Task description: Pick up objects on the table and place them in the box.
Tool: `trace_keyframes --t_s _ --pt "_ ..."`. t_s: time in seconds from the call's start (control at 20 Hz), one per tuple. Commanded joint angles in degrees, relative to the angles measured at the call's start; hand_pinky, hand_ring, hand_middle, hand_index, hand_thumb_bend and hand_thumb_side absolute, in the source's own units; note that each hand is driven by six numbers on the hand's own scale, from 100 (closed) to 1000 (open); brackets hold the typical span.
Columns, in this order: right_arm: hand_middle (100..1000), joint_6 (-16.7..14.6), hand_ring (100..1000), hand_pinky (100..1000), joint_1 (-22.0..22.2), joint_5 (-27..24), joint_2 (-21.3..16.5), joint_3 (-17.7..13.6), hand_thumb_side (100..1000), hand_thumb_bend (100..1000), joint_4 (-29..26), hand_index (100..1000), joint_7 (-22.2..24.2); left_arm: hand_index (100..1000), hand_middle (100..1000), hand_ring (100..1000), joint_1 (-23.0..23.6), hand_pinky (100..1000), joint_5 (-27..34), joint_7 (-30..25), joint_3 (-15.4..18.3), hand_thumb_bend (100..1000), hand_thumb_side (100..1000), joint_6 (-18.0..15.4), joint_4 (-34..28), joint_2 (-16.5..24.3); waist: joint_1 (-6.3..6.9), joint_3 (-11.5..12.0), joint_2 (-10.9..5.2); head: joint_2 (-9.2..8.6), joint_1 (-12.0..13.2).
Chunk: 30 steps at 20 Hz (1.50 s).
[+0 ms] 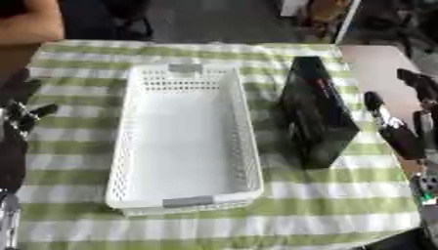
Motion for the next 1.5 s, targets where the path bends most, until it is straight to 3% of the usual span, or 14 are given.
trace_keyframes --t_s 0.05,0.75,1.5 --pt "787 -0.1 833 900 0.0 0.2 -1.1 -0.3 1000 643 -0.9 892 0.2 830 1000 1000 -0.2 781 0.1 0.0 0.2 152 1000 -0.1 -0.8 0.6 0.1 0.0 -0.32 -0.44 -1.0" --pt "787 -0.1 833 901 0.0 0.2 -1.1 -0.3 1000 642 -0.9 893 0.2 830 1000 1000 -0.2 781 0.1 0.0 0.2 152 1000 0.0 -0.8 0.6 0.1 0.0 -0.3 -0.44 -1.1" --pt "790 -2.2 836 904 0.9 -0.8 -2.5 2.1 990 648 0.6 893 2.1 829 1000 1000 -0.3 781 0.2 -0.2 -0.1 152 1000 0.0 -0.8 0.6 0.07 0.1 -0.29 -0.36 -1.3"
